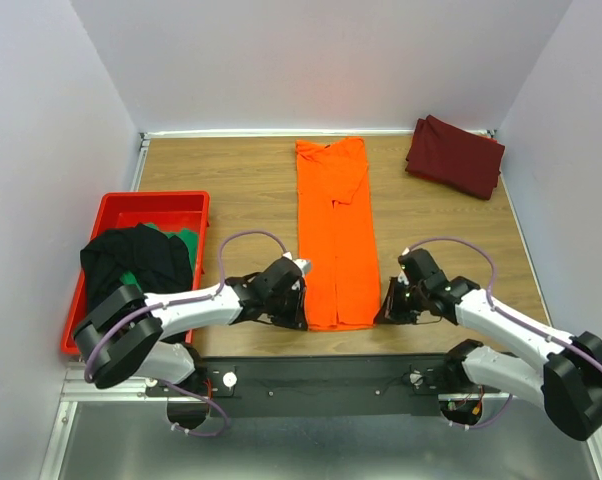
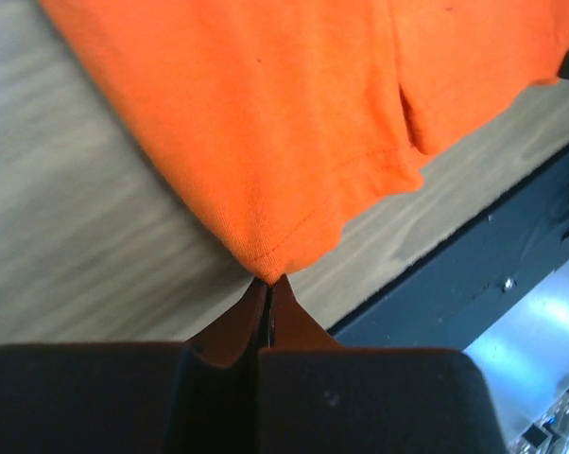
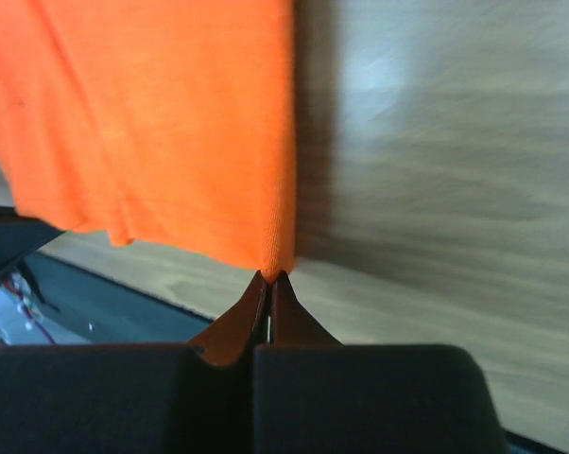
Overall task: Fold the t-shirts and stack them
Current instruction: Fold the tshirt
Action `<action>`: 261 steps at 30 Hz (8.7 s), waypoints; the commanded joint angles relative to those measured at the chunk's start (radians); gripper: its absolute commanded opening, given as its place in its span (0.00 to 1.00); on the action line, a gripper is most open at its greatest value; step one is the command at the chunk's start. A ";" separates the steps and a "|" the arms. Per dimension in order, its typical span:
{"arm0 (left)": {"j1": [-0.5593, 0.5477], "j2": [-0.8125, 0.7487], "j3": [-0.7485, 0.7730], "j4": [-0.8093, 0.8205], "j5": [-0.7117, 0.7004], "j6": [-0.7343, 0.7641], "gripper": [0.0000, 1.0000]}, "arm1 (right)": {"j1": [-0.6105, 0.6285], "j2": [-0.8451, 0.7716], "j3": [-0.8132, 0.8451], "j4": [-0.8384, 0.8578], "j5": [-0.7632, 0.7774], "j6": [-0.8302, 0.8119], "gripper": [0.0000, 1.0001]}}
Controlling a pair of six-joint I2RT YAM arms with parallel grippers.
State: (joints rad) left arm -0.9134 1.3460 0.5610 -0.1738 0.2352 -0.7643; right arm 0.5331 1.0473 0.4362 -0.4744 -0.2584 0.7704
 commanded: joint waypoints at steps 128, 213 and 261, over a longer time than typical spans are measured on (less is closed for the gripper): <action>0.429 0.924 1.128 -0.098 -0.151 0.203 0.01 | -0.154 0.839 0.829 0.304 0.424 -0.241 0.53; 0.538 0.708 1.039 -0.095 -0.189 0.217 0.33 | 0.116 0.617 0.688 0.352 0.196 -0.264 0.51; 0.556 0.969 1.280 -0.038 -0.172 0.232 0.00 | 0.357 0.787 0.495 0.369 0.277 -0.164 0.52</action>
State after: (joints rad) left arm -0.3698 2.3009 1.8088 -0.2329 0.0616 -0.5465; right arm 0.8780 1.7802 0.9745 -0.0422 -0.0090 0.6006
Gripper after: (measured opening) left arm 0.007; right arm 0.519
